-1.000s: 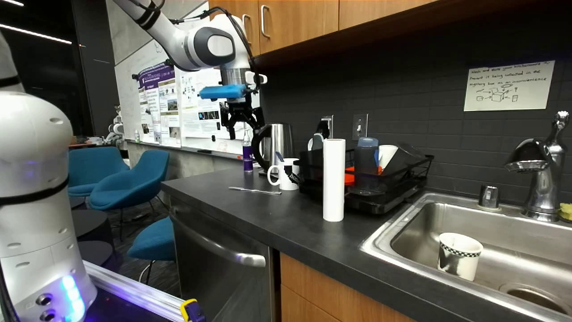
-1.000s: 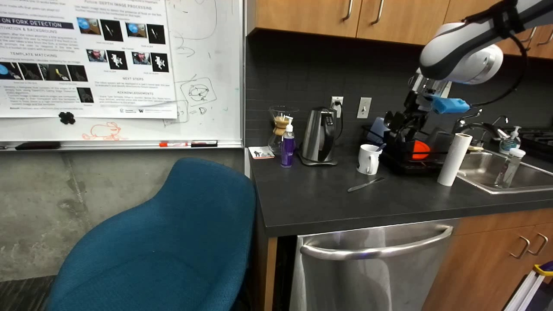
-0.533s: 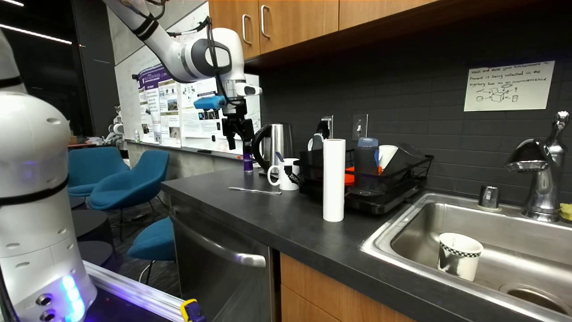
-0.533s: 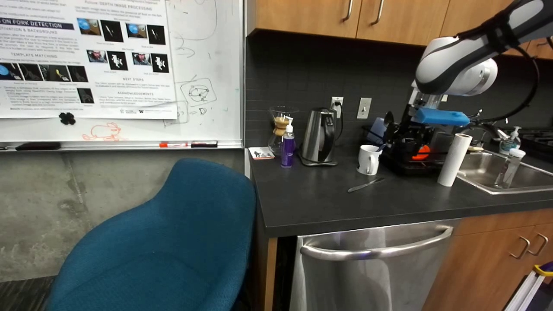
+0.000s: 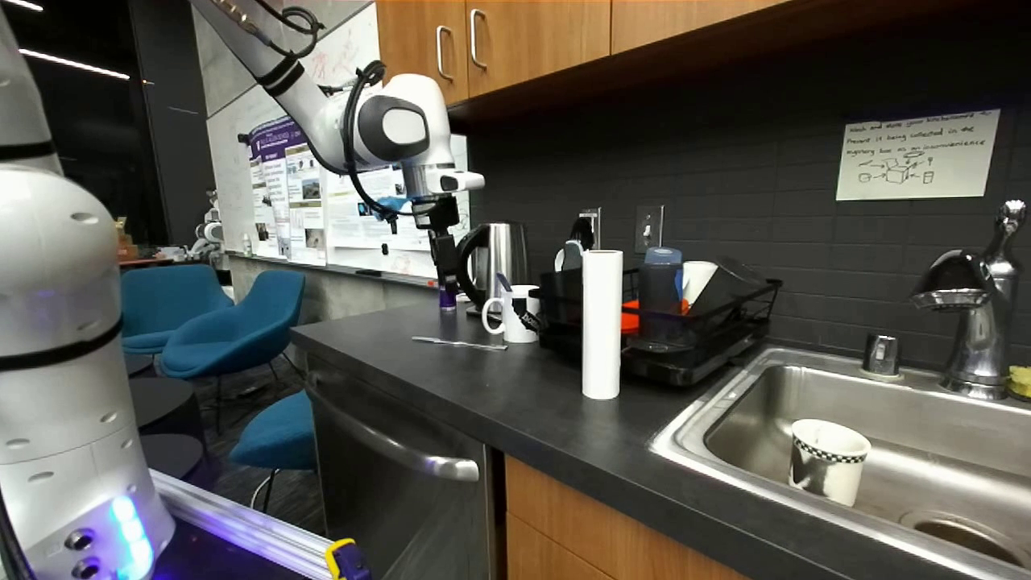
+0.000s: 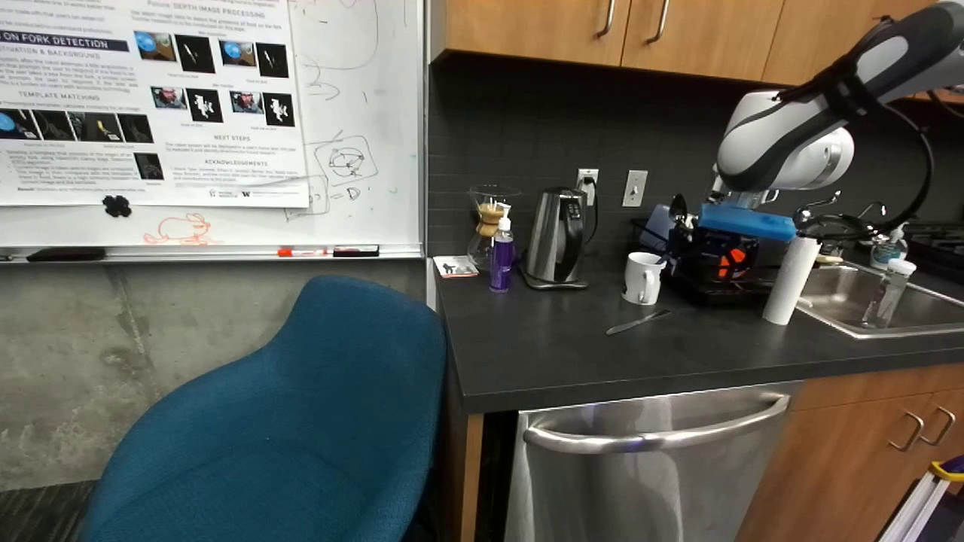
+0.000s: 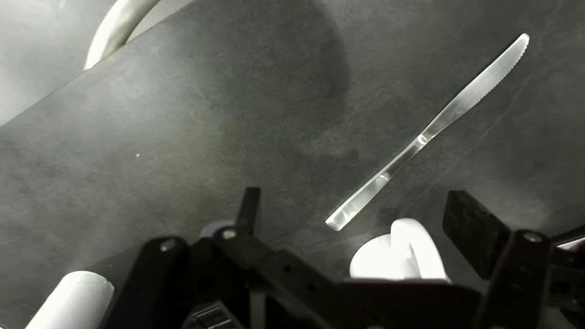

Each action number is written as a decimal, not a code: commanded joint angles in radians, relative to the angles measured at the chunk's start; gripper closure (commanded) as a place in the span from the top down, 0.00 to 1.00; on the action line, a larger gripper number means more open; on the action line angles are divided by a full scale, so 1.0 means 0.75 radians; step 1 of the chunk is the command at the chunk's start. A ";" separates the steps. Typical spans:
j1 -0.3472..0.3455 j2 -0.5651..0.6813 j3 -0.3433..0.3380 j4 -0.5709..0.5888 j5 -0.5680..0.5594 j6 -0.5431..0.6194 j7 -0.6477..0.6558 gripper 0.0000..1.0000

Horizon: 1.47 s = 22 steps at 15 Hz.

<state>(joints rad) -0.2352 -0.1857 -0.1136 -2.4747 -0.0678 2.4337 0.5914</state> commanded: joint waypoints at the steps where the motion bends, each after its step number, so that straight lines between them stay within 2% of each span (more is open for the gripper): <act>1: -0.034 0.048 0.013 0.021 -0.055 0.043 0.199 1.00; 9: -0.015 0.116 0.019 0.012 -0.093 0.142 0.503 1.00; 15: -0.005 0.233 -0.007 0.078 -0.210 0.200 0.732 1.00; 22: 0.022 0.361 -0.067 0.186 -0.244 0.201 0.833 1.00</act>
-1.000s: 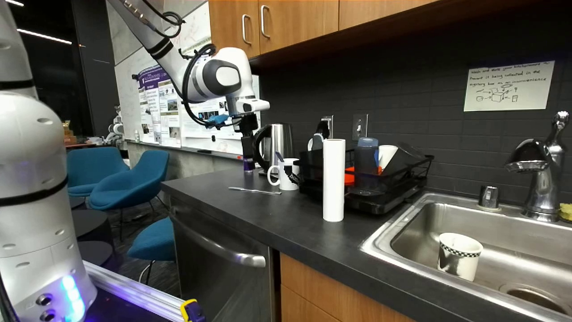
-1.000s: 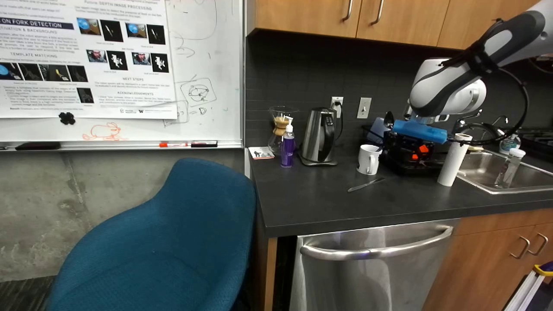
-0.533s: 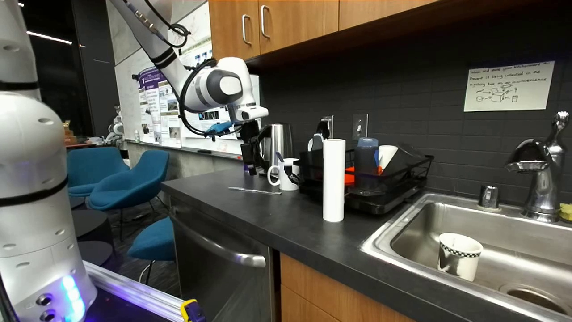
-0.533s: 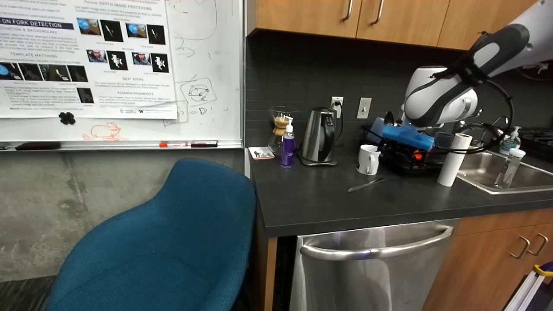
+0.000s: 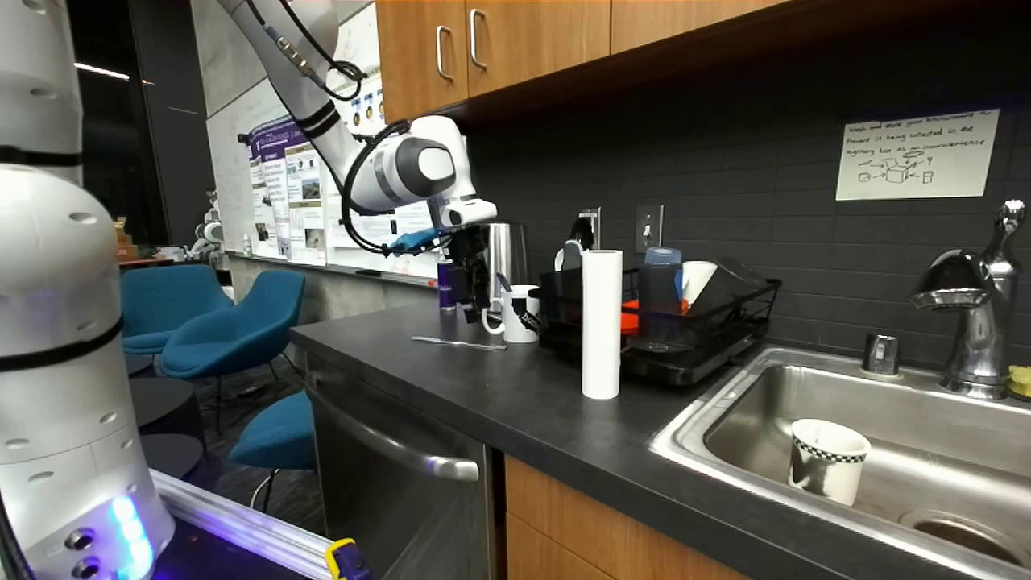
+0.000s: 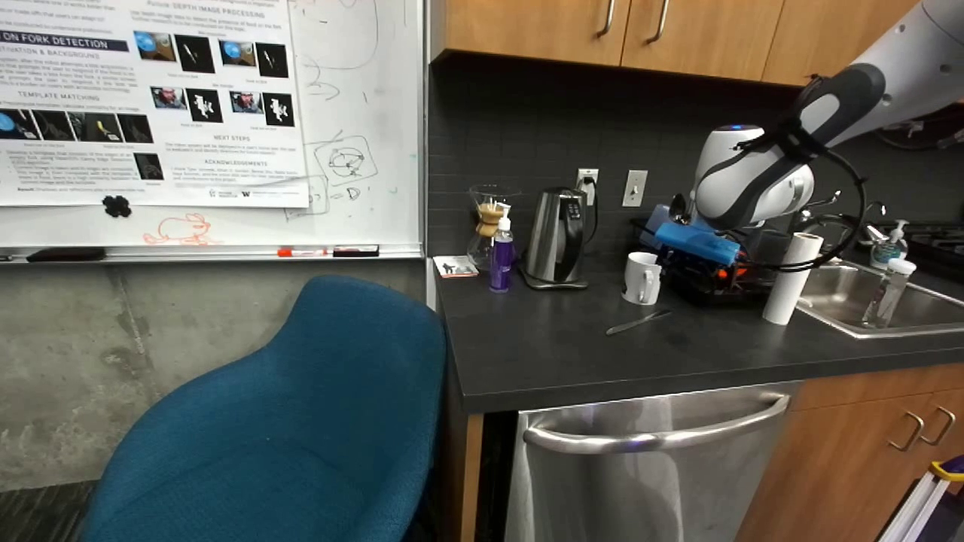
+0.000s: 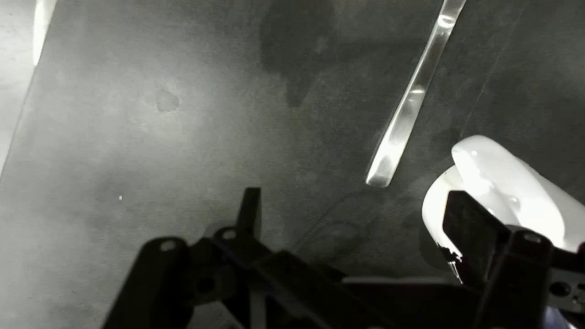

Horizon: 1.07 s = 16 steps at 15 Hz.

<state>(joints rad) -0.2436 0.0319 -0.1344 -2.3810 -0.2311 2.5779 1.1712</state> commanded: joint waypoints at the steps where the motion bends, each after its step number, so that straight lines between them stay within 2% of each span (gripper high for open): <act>1: 0.040 0.091 -0.048 0.075 -0.020 0.010 0.063 1.00; 10: 0.148 0.229 -0.102 0.153 -0.017 -0.001 0.130 1.00; 16: 0.173 0.240 -0.136 0.161 -0.025 -0.008 0.172 1.00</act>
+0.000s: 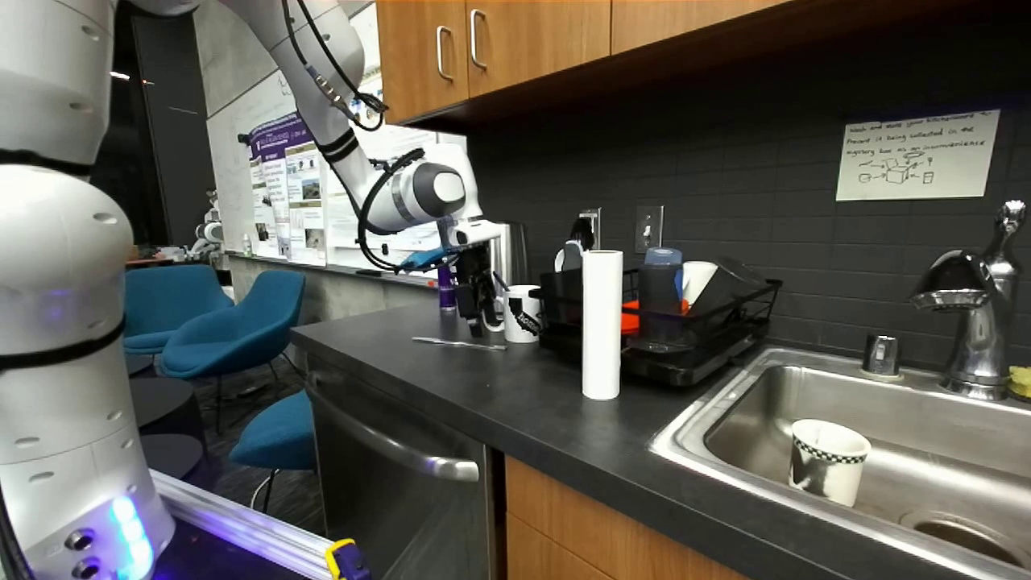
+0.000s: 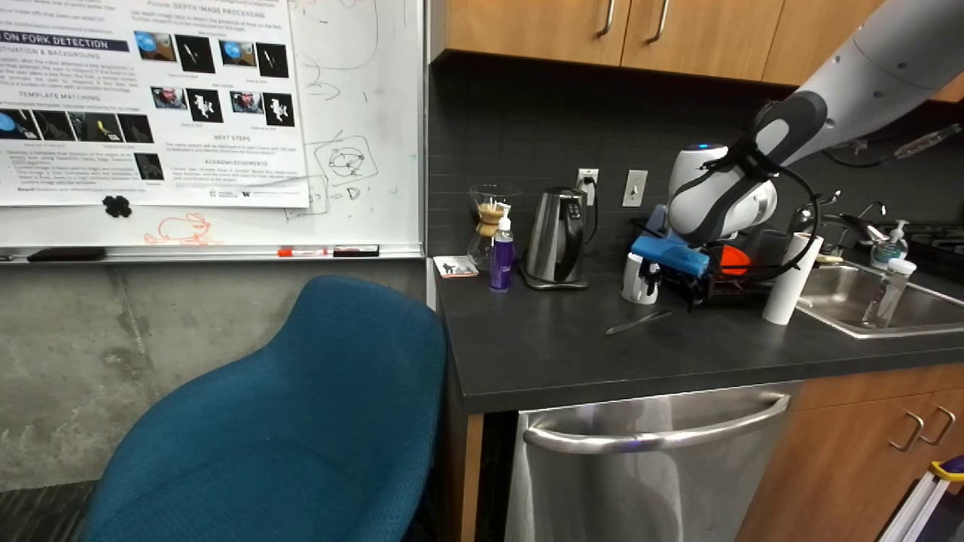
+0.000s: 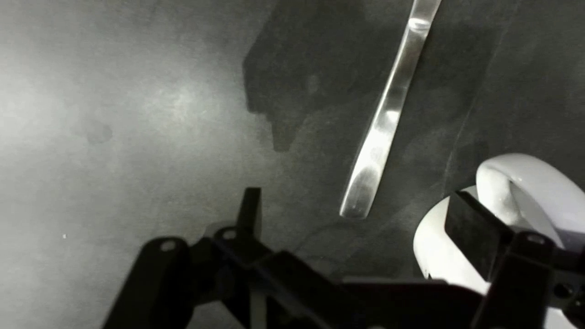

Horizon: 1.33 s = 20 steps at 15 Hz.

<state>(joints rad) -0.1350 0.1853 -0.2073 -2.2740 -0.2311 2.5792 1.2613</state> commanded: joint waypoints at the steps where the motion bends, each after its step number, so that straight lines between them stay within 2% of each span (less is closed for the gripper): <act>1: 0.027 0.031 -0.040 0.011 -0.018 0.001 0.047 1.00; 11: 0.009 -0.032 -0.047 -0.102 0.035 0.193 -0.130 1.00; 16: 0.022 -0.090 -0.070 -0.159 0.009 0.228 -0.134 1.00; 18: 0.012 -0.100 -0.047 -0.167 0.070 0.201 -0.172 1.00; 20: 0.019 -0.103 -0.048 -0.169 0.068 0.175 -0.157 1.00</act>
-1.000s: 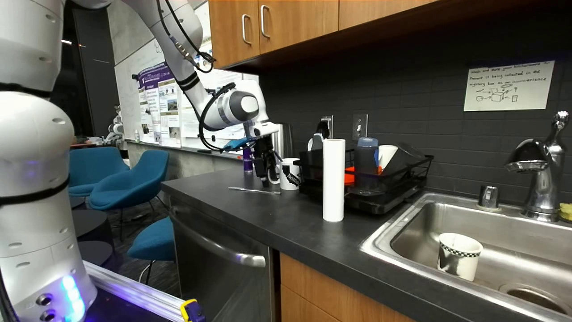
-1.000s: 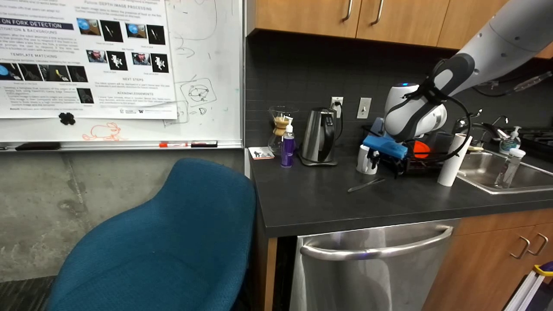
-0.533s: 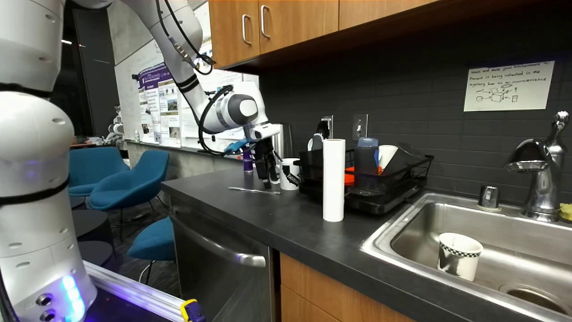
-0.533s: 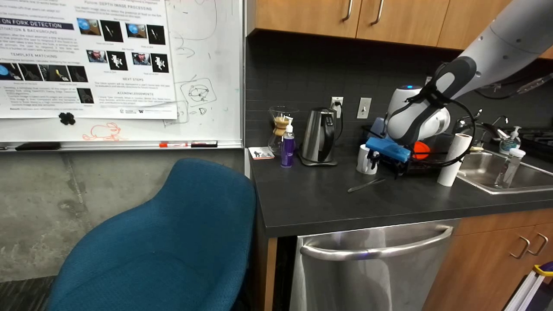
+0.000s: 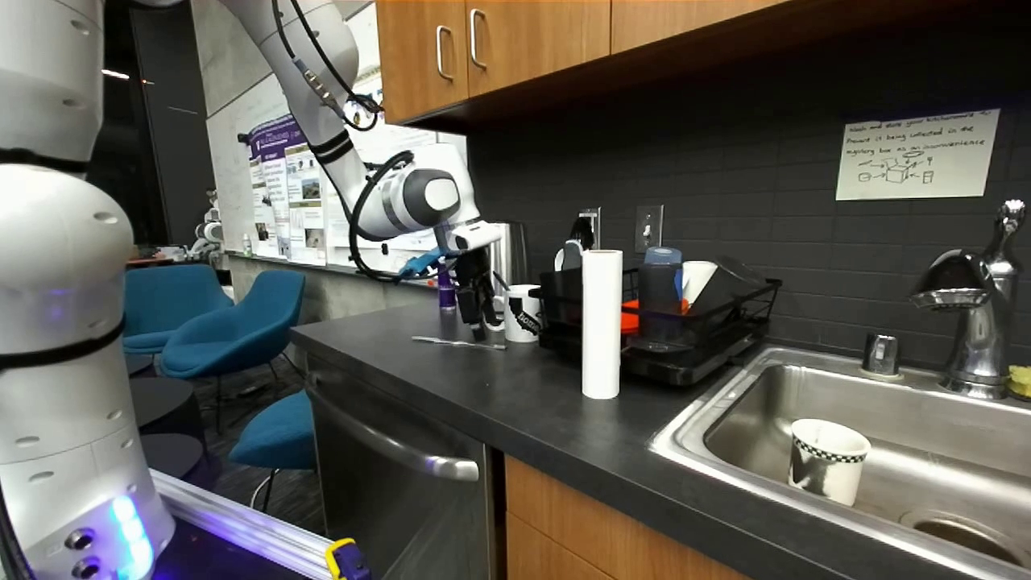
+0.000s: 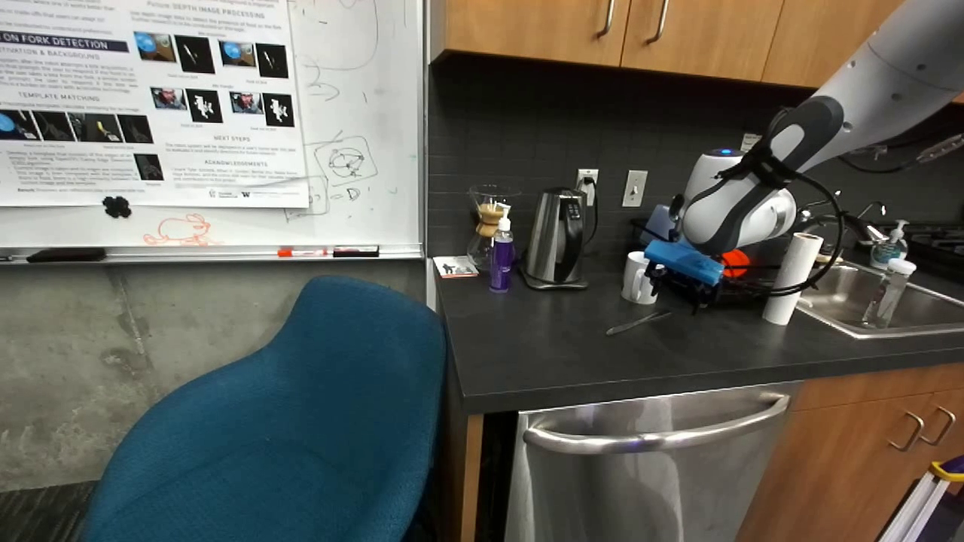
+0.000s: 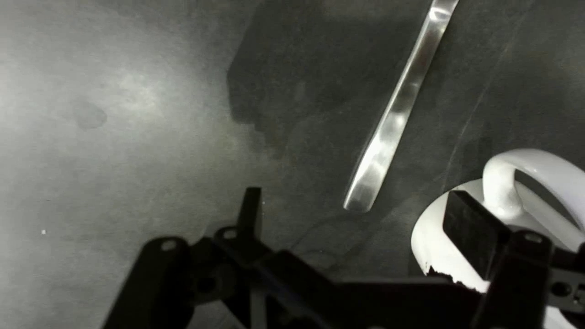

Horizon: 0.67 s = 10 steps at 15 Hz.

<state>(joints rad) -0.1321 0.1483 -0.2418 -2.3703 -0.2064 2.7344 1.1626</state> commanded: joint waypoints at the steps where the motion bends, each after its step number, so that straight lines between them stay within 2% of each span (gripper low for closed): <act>1: 0.013 -0.052 0.001 -0.038 0.046 -0.051 -0.026 1.00; 10: 0.022 -0.015 -0.004 0.016 0.017 -0.153 0.032 1.00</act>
<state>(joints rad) -0.1301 0.1414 -0.2392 -2.3786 -0.1922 2.6604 1.1645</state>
